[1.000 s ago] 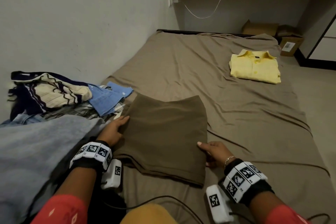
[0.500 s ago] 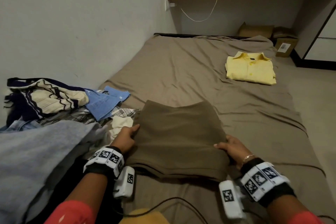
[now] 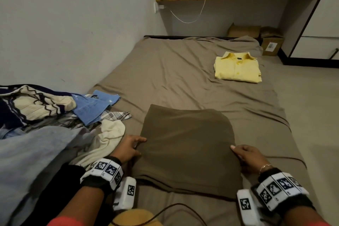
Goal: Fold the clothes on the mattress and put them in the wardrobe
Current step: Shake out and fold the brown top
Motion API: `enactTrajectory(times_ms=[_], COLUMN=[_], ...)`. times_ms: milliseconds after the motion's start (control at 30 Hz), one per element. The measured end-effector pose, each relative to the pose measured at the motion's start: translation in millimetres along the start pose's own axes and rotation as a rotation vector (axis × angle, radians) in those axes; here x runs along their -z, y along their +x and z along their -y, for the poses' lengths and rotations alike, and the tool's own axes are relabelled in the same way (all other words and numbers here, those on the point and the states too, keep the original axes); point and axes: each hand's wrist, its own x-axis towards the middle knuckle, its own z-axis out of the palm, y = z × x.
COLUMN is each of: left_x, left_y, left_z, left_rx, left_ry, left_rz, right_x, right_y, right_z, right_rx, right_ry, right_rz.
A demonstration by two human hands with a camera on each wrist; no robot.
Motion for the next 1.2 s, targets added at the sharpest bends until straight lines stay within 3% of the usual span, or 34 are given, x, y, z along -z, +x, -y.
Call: enactTrajectory(times_ms=[167,267,400,533,667,767,900,1000,1067,1100,1133,1200], left_x=[4,3,-2,3,7,2,-8,-18,-25,-31,-37,-61], left_y=[22,39,47,43,51,68,94,101,101,97,88,78], left_z=[-23,-29,-23,-31,-54,-84,-126,-130,-122,-118,-115,-96], left_rx=[0.129,0.27,0.336,0.356,0.289,0.232,0.129,0.128,0.133,0.038,-0.147,-0.557], left_ry=[-0.133,-0.258,-0.255,-0.373,-0.45,-0.579,-0.764,-0.605,-0.447,-0.3,-0.176,0.143], left_rz=[-0.091,0.001,0.095,0.113,0.124,0.029,-0.171,-0.195,-0.333,-0.357,-0.328,-0.069], right_x=[-10,-13,-21,-17,-3,13,40,61,82,92,98,114], right_y=[3,10,16,15,-6,-27,-45,-44,-29,-16,-6,10], right_z=[15,23,26,40,94,150,200,198,175,154,130,79], right_rx=[-0.046,-0.068,-0.142,-0.106,0.118,0.375,0.855,1.236,1.256,1.208,1.172,1.034], right_ry=[0.141,0.19,0.083,-0.015,-0.059,-0.233,-0.831,-1.103,-1.144,-1.149,-1.126,-1.234], right_rz=[0.045,0.081,0.197,0.235,0.261,0.224,0.152,-0.054,0.009,0.062,0.073,-0.034])
